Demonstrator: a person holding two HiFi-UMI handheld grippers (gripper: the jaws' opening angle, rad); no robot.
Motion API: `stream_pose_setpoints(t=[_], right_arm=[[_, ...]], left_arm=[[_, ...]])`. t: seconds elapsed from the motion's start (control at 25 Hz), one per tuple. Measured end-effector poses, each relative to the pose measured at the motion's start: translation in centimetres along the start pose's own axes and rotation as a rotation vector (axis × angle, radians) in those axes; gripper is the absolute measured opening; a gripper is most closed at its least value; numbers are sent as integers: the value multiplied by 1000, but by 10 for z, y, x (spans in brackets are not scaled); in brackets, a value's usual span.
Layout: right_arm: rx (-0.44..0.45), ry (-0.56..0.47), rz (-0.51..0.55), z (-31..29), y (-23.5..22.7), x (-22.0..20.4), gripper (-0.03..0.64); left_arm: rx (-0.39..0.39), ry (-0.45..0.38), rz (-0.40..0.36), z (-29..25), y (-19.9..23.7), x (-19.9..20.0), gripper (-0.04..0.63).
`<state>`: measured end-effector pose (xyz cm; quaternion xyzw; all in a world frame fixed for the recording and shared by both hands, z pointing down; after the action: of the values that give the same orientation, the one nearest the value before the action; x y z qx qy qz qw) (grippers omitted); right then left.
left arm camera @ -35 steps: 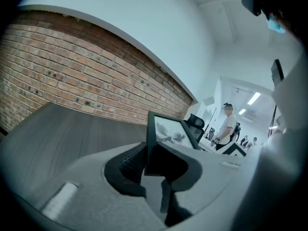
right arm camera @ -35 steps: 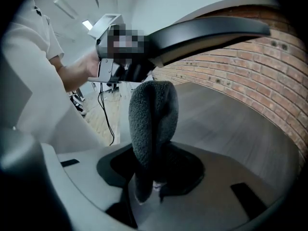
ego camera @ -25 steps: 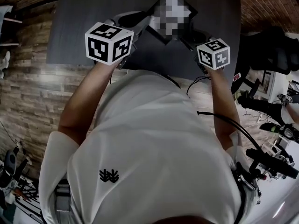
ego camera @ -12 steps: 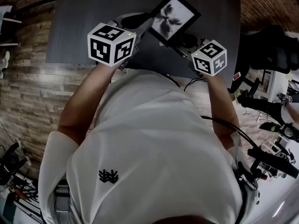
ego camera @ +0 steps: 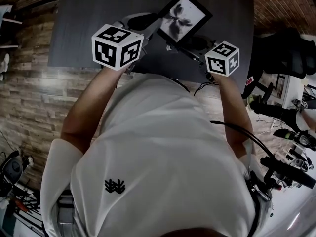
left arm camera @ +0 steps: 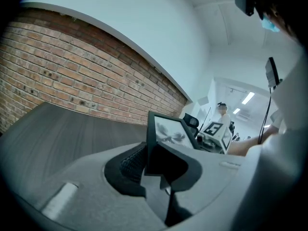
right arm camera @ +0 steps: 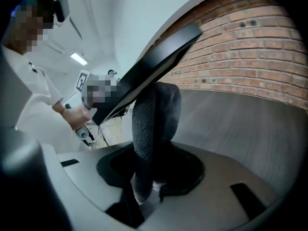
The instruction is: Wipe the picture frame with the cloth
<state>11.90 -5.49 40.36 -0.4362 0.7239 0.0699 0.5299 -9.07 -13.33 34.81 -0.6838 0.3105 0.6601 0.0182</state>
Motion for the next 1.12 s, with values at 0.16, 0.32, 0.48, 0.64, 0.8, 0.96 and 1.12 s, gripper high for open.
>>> stream_pose_setpoints(t=[0.16, 0.32, 0.48, 0.64, 0.8, 0.96, 1.12], right_arm=[[-115, -112, -66, 19, -27, 25, 143], [-123, -128, -52, 16, -28, 37, 143], [-26, -92, -37, -1, -9, 28, 143], [72, -44, -28, -22, 14, 15, 143], [144, 12, -11, -28, 27, 3, 143], [63, -42, -63, -18, 4, 12, 143], [-56, -167, -125, -3, -23, 34, 143]], left_arm=[[-17, 9, 4, 1, -1, -3, 74], [-35, 5, 17, 2, -3, -2, 74], [-43, 0, 22, -1, -9, -4, 74], [-35, -8, 27, 1, -6, -3, 74], [-31, -13, 27, 1, -5, -1, 74], [-40, -15, 25, 2, -7, 0, 74], [-53, -15, 21, 8, -10, -3, 74]])
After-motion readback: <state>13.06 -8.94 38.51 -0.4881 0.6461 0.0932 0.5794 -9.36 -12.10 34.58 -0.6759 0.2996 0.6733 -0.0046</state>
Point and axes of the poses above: the fingertips, and each gripper's own axes: z backward along the fingers, y to its left, x out of its top, the point moved 9 cm from there along z, backward along the fingers, and after that the axes turned 11 degrees about -y, right-handed, at the moved point
